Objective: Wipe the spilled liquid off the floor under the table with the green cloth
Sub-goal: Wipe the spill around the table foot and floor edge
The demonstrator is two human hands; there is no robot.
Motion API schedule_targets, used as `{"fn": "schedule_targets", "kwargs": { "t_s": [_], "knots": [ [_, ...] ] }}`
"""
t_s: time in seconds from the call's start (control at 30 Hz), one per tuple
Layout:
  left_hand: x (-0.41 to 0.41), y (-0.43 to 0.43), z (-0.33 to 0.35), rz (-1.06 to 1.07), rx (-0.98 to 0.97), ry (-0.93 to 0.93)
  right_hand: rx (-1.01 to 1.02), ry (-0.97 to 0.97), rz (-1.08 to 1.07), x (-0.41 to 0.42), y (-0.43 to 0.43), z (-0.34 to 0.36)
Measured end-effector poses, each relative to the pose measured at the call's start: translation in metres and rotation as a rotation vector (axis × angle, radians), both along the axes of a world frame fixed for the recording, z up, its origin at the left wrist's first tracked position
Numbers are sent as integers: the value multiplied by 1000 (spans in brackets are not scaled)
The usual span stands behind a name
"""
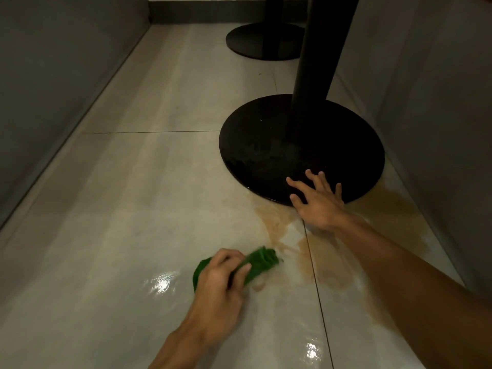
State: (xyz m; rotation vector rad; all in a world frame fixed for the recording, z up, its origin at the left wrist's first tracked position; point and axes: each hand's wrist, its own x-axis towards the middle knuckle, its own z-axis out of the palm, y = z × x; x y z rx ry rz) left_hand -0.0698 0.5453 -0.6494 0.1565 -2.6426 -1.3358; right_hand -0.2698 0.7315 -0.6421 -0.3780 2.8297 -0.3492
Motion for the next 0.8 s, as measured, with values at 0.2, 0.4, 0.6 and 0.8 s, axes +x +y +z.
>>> {"fn": "schedule_targets", "kwargs": {
  "t_s": [0.2, 0.4, 0.6, 0.8],
  "knots": [
    [-33, -52, 41, 302, 235, -79, -14, 5, -1, 0, -1, -1],
    [-43, -52, 36, 217, 24, -171, -25, 1, 6, 1, 0, 0],
    [-50, -61, 18, 511, -136, -367, -24, -7, 9, -1, 0, 1],
    [-61, -56, 34, 552, 79, -523, -13, 11, -5, -2, 0, -3]
  ]
}}
